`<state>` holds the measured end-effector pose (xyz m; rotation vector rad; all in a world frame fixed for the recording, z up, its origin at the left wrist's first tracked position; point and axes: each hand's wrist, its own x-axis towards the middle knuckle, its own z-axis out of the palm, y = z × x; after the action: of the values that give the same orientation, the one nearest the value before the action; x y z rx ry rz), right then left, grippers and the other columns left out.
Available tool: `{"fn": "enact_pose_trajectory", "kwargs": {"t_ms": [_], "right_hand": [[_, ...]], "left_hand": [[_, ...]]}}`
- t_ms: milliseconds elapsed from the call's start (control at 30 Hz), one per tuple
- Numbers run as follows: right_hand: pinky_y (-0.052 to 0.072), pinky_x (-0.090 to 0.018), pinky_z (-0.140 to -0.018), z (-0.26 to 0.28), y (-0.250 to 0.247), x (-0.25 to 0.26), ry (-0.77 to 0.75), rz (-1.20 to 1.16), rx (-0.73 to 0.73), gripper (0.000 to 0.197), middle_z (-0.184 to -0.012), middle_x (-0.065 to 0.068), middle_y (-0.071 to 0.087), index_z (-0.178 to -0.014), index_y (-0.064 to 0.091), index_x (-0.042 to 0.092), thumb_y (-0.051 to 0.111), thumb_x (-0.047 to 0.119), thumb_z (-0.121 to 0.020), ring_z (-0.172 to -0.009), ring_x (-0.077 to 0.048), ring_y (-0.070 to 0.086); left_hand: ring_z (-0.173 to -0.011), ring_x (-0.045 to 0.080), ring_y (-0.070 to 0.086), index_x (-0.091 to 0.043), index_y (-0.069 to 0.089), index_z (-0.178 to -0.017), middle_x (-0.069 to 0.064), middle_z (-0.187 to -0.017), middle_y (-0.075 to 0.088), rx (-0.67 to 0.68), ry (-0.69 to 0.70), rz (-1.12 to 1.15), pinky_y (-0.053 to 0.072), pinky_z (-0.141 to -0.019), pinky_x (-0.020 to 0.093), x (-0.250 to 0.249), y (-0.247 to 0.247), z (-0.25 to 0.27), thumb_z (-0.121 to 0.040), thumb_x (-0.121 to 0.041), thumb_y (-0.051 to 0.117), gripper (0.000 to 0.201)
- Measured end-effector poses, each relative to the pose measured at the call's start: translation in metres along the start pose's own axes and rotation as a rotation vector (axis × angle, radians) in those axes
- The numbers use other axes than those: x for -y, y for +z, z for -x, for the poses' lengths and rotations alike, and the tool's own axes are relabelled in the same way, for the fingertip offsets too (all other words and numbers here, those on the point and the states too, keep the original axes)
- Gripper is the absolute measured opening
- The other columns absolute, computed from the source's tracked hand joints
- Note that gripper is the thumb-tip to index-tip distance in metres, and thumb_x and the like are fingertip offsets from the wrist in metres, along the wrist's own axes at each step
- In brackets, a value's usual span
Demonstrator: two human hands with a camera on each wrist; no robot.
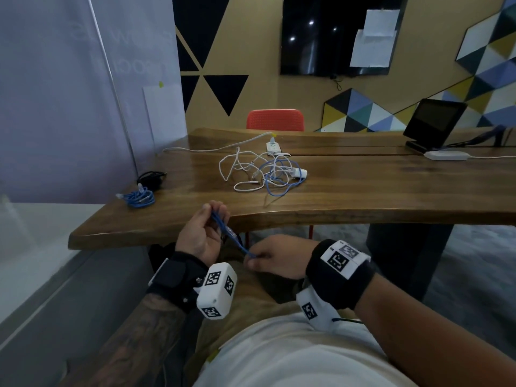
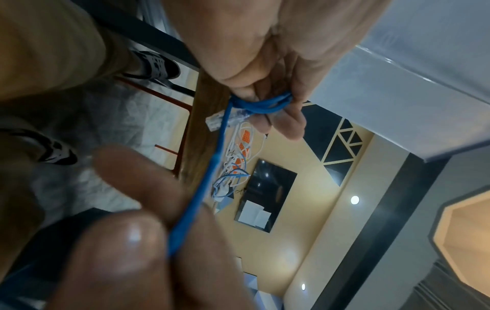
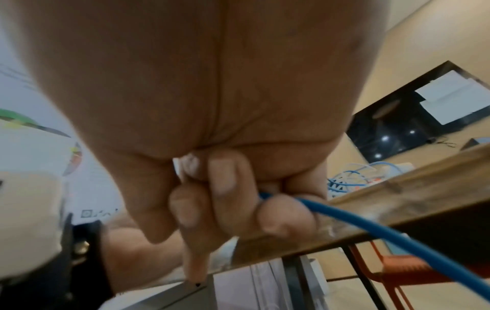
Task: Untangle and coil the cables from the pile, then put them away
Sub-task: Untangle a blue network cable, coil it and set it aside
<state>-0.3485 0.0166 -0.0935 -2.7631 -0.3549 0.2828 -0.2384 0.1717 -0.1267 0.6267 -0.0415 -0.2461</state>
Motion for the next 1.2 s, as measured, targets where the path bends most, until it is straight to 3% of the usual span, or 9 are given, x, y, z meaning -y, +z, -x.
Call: {"fn": "enact_pose_trajectory", "kwargs": {"t_ms": [133,300,433,567,700,833,1000,1100,1200], "right_hand": [[0.040,-0.024,-0.060,0.008,-0.009,0.012,-0.115,0.001,-0.149,0.026,-0.075,0.004,0.058,-0.089,0.066,0.015,0.054,0.035,-0.099,-0.067,-0.008,0.051],[0.053,-0.038,-0.067,0.012,-0.021,-0.002,-0.145,-0.113,-0.552,0.013,-0.073,0.007,0.062,-0.094,0.070,0.028,0.059,0.035,-0.092,-0.067,-0.011,0.057],[0.045,-0.029,-0.060,0.011,-0.027,-0.027,-0.067,-0.350,-0.773,0.006,-0.063,0.012,0.050,-0.092,0.071,0.032,0.073,0.030,-0.087,-0.058,-0.005,0.046],[0.056,-0.037,-0.091,0.002,-0.015,-0.046,-0.054,-0.560,-0.798,0.014,-0.099,0.012,0.073,-0.101,0.076,0.034,0.075,0.031,-0.087,-0.097,-0.006,0.066],[0.053,-0.031,-0.097,-0.004,-0.007,-0.050,-0.069,-0.500,-0.823,0.018,-0.104,0.018,0.073,-0.109,0.076,0.032,0.069,0.027,-0.093,-0.103,0.003,0.064],[0.052,-0.021,-0.086,-0.009,-0.004,-0.045,-0.093,-0.531,-0.674,0.021,-0.093,0.009,0.075,-0.108,0.077,0.023,0.060,0.015,-0.098,-0.085,0.004,0.064],[0.045,-0.022,-0.054,-0.006,0.008,-0.025,0.061,-0.391,-0.195,0.019,-0.072,0.000,0.068,-0.106,0.067,0.033,0.050,0.027,-0.102,-0.049,-0.001,0.052],[0.041,-0.018,-0.057,-0.001,0.004,-0.017,0.060,-0.223,-0.101,0.025,-0.069,0.006,0.064,-0.119,0.066,0.028,0.049,0.035,-0.103,-0.055,-0.001,0.052],[0.043,-0.024,-0.062,0.005,0.003,-0.009,0.035,-0.144,-0.089,0.026,-0.068,0.006,0.063,-0.105,0.071,0.023,0.054,0.041,-0.099,-0.059,-0.005,0.055]], "left_hand": [[-0.073,0.013,0.071,-0.007,0.063,-0.092,0.005,-0.078,0.072,0.034,0.094,-0.209,0.058,-0.074,0.025,0.018,0.000,0.000,-0.102,-0.010,0.044,0.022],[-0.072,0.014,0.065,-0.001,0.068,-0.097,0.008,-0.080,0.070,0.363,0.238,-0.778,0.053,-0.067,0.024,0.027,0.001,0.017,-0.098,-0.011,0.051,0.020],[-0.058,0.020,0.055,0.003,0.063,-0.097,0.013,-0.067,0.059,0.532,-0.066,-0.670,0.049,-0.060,0.029,0.026,0.016,0.033,-0.103,-0.023,0.036,0.038],[-0.049,0.017,0.045,0.000,0.062,-0.089,0.008,-0.058,0.050,0.544,-0.316,-0.582,0.046,-0.058,0.032,0.017,0.028,0.041,-0.093,-0.021,0.039,0.032],[-0.050,0.015,0.043,-0.004,0.064,-0.086,0.004,-0.059,0.048,0.601,-0.443,-0.498,0.046,-0.061,0.031,0.008,0.026,0.044,-0.089,-0.019,0.040,0.028],[-0.054,0.013,0.049,-0.004,0.066,-0.088,0.003,-0.066,0.052,0.548,-0.453,-0.179,0.053,-0.066,0.032,0.003,0.029,0.041,-0.090,-0.017,0.038,0.030],[-0.061,0.010,0.058,-0.004,0.060,-0.095,0.001,-0.074,0.057,0.319,-0.268,0.077,0.057,-0.080,0.030,-0.001,0.029,0.030,-0.096,-0.010,0.040,0.022],[-0.063,0.011,0.064,-0.005,0.059,-0.097,0.004,-0.078,0.062,0.153,-0.135,0.033,0.057,-0.084,0.031,0.002,0.022,0.022,-0.101,-0.010,0.040,0.020],[-0.070,0.014,0.065,-0.005,0.059,-0.098,0.008,-0.084,0.062,0.038,-0.026,-0.076,0.055,-0.089,0.033,0.006,0.015,0.014,-0.102,-0.007,0.040,0.020]]}}
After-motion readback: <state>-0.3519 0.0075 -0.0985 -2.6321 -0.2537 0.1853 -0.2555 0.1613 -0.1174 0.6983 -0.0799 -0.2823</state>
